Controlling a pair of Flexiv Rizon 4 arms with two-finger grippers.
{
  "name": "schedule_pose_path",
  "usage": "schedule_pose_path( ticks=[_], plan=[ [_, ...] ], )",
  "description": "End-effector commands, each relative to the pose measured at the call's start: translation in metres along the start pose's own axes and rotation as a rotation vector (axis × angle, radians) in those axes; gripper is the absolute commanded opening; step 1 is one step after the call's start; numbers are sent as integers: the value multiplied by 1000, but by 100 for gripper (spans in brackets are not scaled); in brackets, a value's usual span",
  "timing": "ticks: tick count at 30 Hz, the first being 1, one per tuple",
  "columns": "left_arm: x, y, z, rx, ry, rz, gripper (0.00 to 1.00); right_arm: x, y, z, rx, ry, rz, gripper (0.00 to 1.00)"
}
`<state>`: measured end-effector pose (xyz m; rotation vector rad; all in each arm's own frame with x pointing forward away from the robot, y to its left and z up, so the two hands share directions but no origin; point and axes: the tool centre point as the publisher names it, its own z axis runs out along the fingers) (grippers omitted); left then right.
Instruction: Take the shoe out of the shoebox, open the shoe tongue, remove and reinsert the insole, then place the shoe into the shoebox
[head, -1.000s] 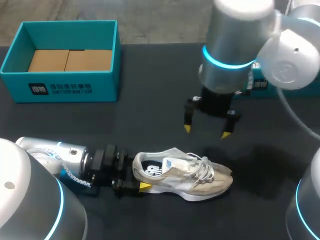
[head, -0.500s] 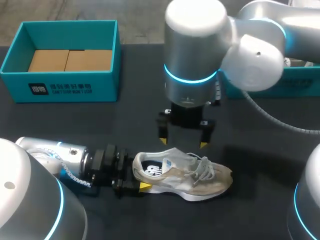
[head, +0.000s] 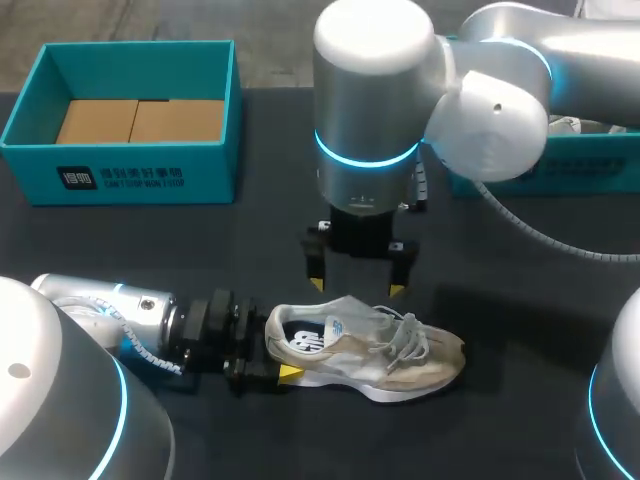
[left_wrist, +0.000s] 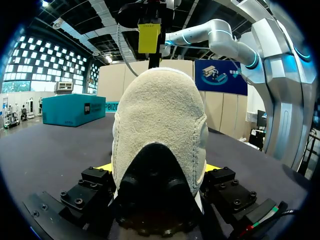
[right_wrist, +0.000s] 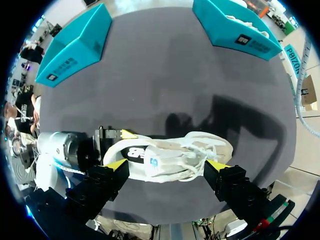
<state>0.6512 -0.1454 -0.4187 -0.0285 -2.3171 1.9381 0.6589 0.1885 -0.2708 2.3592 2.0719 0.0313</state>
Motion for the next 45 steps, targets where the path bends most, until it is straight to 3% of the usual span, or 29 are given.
schedule_pose_path(
  ticks=[1, 6, 12, 29, 45],
  plan=[
    [0, 3, -2, -2, 2, -1, 0, 26, -16, 5, -26, -110, 84, 100],
    [0, 3, -2, -2, 2, -1, 0, 34, -27, 10, -38, -118, 106, 100],
    [0, 3, -2, -2, 2, -1, 0, 38, -35, 13, -36, -207, 151, 100],
    [0, 3, -2, -2, 2, -1, 0, 30, -31, 46, -50, -267, 260, 100],
    [0, 3, -2, -2, 2, -1, 0, 19, -30, 53, -82, -329, 391, 100]
  ],
)
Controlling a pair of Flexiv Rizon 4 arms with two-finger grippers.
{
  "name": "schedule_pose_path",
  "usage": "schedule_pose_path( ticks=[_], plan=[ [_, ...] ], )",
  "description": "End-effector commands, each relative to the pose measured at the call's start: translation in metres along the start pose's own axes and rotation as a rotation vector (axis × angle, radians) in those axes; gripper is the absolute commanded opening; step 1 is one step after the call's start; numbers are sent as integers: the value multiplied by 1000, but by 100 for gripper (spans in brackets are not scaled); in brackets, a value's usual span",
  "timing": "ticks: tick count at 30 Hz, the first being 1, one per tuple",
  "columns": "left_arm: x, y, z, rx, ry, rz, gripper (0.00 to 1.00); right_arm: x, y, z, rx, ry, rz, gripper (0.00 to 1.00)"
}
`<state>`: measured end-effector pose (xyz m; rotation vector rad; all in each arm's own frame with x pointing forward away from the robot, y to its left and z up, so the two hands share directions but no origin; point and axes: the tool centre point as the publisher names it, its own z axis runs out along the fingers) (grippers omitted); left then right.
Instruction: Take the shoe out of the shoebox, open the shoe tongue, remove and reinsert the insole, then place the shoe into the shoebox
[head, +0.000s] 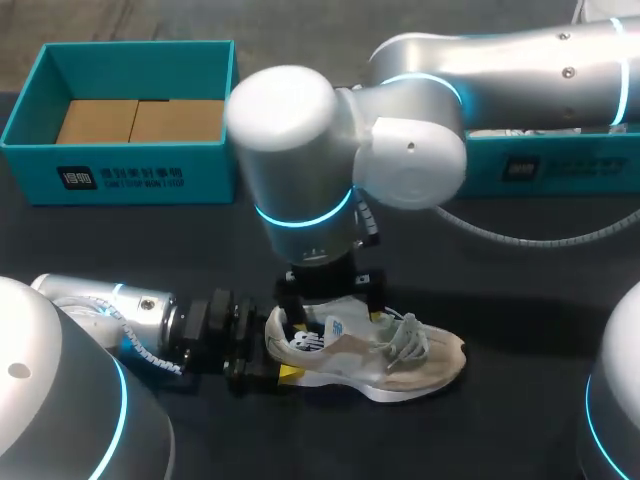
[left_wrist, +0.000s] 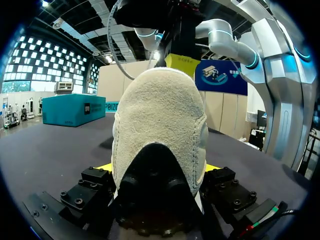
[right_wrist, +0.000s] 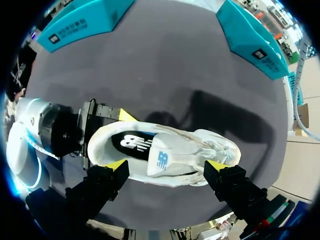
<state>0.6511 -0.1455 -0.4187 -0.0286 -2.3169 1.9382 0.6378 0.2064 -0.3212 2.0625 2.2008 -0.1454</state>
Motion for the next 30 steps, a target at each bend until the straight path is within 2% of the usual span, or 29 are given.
schedule_pose_path(
  ticks=[1, 17, 30],
  plan=[
    [0, 3, -2, -2, 1, -1, 0, 6, -5, 3, -3, -185, 593, 100],
    [0, 3, -2, -2, 1, -1, 0, -3, -3, 15, -14, -185, 648, 100],
    [0, 3, -2, -2, 1, -1, 0, 9, -5, 26, -18, -196, 698, 100]
  ],
)
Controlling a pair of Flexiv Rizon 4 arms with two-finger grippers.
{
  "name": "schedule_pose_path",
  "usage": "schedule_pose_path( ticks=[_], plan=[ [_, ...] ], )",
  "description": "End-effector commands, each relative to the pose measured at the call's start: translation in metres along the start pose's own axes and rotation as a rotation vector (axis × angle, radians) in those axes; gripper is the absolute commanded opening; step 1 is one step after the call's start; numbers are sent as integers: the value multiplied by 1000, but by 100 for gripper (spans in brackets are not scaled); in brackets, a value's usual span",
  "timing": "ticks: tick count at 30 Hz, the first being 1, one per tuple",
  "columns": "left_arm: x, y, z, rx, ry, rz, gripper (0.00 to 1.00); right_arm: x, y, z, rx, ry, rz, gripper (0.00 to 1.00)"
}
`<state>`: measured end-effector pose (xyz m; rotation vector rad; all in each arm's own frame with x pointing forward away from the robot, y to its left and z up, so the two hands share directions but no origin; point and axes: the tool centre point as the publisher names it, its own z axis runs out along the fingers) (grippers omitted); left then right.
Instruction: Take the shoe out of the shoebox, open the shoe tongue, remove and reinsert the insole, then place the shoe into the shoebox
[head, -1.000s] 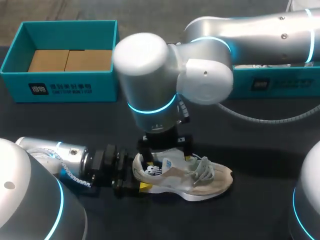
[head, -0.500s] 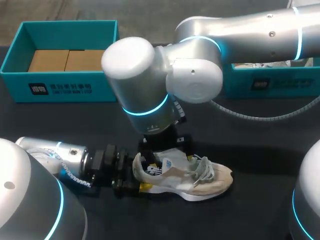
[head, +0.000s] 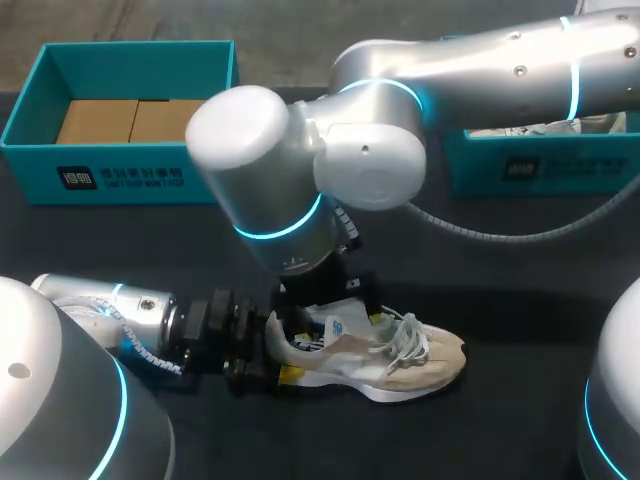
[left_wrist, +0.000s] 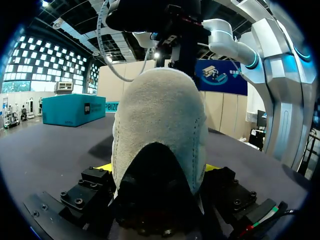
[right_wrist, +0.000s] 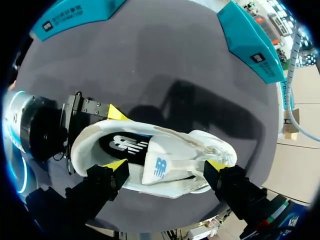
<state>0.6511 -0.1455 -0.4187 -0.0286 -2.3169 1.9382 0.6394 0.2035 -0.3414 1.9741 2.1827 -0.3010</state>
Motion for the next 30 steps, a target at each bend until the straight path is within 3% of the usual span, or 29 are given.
schedule_pose_path(
  ticks=[1, 12, 22, 30],
  plan=[
    [0, 3, -2, -2, 1, -1, 0, 10, -6, 5, -6, -70, 745, 100],
    [0, 3, -2, -2, 1, -1, 0, -3, -11, 11, -21, -75, 809, 100],
    [0, 3, -2, -2, 1, -1, 0, -18, -1, 14, -28, -58, 826, 100],
    [0, 3, -2, -2, 1, -1, 0, -28, -4, 7, -32, -61, 839, 100]
  ],
)
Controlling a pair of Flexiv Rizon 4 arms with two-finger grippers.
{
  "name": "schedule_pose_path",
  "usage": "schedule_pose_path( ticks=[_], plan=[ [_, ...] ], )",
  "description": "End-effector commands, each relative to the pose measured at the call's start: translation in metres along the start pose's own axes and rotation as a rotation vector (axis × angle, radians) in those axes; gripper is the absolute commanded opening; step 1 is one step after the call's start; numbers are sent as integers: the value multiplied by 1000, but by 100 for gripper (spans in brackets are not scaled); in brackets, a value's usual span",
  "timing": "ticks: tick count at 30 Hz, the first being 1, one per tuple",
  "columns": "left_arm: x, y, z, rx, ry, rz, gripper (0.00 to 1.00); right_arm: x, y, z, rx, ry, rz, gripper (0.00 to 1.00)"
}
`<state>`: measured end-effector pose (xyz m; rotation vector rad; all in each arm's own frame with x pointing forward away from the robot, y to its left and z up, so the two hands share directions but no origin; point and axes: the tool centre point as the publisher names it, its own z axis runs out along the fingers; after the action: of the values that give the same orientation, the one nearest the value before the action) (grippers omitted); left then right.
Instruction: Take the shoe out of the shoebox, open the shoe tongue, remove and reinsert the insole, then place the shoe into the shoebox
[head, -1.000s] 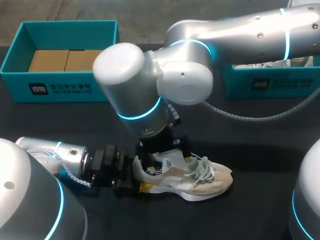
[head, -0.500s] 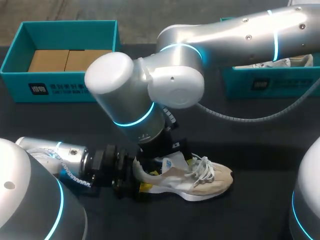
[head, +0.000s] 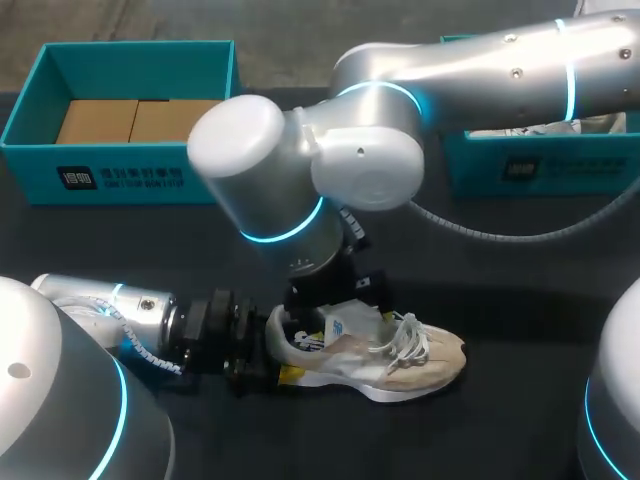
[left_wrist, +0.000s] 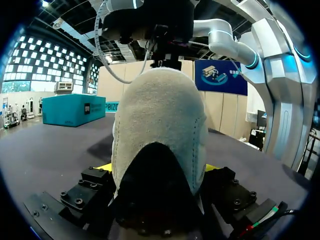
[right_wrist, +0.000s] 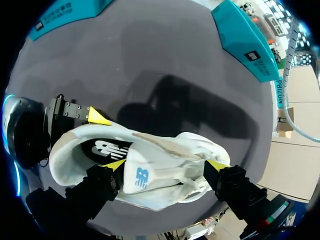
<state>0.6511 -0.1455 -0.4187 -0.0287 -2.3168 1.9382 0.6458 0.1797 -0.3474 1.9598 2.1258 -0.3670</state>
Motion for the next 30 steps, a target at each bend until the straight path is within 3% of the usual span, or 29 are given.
schedule_pose_path(
  ticks=[1, 13, 19, 20, 24, 27, 30],
  plan=[
    [0, 3, -2, -2, 1, -1, 0, -9, -8, -7, -14, 2, 824, 100],
    [0, 3, -2, -2, 1, -1, 0, -30, -11, -28, -23, -19, 842, 100],
    [0, 3, -2, -2, 1, -1, 0, -26, -8, -23, -4, 33, 824, 100],
    [0, 3, -2, -2, 1, -1, 0, -24, -8, -21, 1, 41, 818, 88],
    [0, 3, -2, -2, 1, -1, 0, -17, -9, -21, 6, 58, 794, 84],
    [0, 3, -2, -2, 1, -1, 0, -14, -13, -25, 3, 65, 789, 58],
    [0, 3, -2, -2, 1, -1, 0, -14, -16, -27, 12, 77, 787, 48]
  ],
)
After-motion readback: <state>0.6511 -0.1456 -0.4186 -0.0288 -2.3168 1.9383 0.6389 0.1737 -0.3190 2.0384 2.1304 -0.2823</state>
